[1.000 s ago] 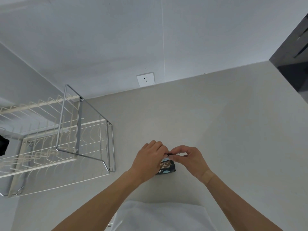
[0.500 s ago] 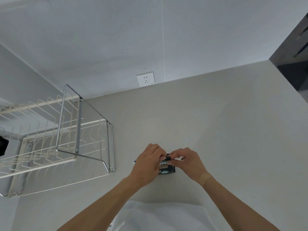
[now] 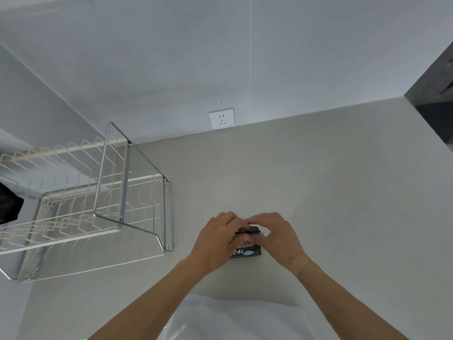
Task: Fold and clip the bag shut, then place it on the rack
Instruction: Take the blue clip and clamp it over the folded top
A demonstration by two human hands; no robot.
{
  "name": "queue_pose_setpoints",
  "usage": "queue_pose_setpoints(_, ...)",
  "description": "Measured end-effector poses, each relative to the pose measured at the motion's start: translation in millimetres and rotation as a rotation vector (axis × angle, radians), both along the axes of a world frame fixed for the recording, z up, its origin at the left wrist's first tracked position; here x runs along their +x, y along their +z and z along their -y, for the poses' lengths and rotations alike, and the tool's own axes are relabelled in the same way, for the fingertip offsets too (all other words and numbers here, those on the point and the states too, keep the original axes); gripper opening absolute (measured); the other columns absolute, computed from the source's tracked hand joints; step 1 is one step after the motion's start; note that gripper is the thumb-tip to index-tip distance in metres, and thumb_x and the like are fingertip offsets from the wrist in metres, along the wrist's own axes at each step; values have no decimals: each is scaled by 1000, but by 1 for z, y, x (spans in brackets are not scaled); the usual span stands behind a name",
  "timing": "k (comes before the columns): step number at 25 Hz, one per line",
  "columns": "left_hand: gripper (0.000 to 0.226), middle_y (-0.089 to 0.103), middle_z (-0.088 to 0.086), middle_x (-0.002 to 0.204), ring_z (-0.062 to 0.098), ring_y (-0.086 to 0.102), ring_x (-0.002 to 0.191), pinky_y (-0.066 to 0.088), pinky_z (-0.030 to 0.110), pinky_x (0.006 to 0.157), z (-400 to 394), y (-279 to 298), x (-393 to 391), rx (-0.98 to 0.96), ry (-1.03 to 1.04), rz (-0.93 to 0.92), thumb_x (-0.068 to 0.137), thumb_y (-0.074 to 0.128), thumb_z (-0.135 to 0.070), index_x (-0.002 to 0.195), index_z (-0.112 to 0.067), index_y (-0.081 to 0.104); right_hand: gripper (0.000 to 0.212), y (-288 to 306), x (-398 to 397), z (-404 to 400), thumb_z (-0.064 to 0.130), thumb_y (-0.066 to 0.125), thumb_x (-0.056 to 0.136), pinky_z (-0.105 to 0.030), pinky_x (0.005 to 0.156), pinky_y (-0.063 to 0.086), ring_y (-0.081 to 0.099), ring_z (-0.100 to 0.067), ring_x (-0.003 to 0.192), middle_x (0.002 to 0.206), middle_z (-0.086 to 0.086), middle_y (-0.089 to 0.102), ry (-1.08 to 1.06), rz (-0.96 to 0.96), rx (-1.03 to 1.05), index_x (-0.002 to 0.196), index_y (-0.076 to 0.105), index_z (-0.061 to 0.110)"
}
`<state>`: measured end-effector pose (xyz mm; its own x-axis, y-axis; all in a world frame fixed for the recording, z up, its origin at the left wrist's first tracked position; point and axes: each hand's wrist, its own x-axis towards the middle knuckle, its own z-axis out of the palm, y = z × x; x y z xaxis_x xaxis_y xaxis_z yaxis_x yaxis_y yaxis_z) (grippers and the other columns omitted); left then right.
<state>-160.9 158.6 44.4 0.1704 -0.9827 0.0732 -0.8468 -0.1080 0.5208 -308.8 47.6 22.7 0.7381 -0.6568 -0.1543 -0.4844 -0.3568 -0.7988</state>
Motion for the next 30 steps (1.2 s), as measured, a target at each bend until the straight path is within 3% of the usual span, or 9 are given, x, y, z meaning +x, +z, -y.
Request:
queue_pose_setpoints(2,15,63,-6,100,11,56,89,48,25,76,-20,-6,13,27,133,-102,87,68,-22,102,-23,65,24,5,13,-4,37,70,85,-28,83,46,56,-11,96,103,12,74,112,-37,-135,108,75,31)
queue_pose_setpoints(6,26,68,-13,98,5,64,88,52,19,75,-54,-13,27,45,484,-529,81,76,-13,94,-35,69,21,11,35,-9,36,67,87,-31,76,45,59,-19,93,102,7,71,272,-69,-302,105,75,28)
queue_pose_setpoints(9,25,73,-12,93,6,66,84,55,22,76,-50,-11,24,50,588,-701,79,78,-13,89,-35,73,21,17,52,-18,41,65,87,-31,73,46,61,-17,92,101,8,71,345,-77,-397,103,74,30)
queue_pose_setpoints(17,17,75,-9,87,4,67,87,52,14,74,-50,-11,27,14,542,-701,81,75,-13,84,-29,74,9,19,55,-22,34,66,85,-25,73,46,60,-5,85,89,16,70,197,-108,-150,89,75,35)
queue_pose_setpoints(21,12,75,-6,88,10,70,86,53,16,79,-50,-15,30,-2,541,-735,82,75,-9,87,-20,75,5,23,52,-16,26,72,82,-34,76,51,62,-7,80,82,15,71,147,-29,9,81,75,30)
queue_pose_setpoints(23,14,73,-10,90,6,67,87,49,11,80,-53,-16,33,10,571,-707,81,76,-12,87,-25,74,6,26,51,-13,22,74,80,-36,76,52,63,-6,78,80,14,71,146,12,78,78,76,29)
queue_pose_setpoints(25,16,66,-18,91,0,60,90,44,8,79,-55,-18,34,61,552,-575,81,76,-20,88,-34,72,6,27,52,-13,24,73,81,-36,77,52,64,-6,81,82,15,70,189,-36,53,82,77,29)
queue_pose_setpoints(30,19,63,-17,87,2,52,87,43,21,78,-53,-22,31,82,381,-462,78,78,-25,96,-32,73,12,25,55,-15,36,71,82,-31,78,51,62,-7,86,91,14,69,321,-148,-37,93,74,33)
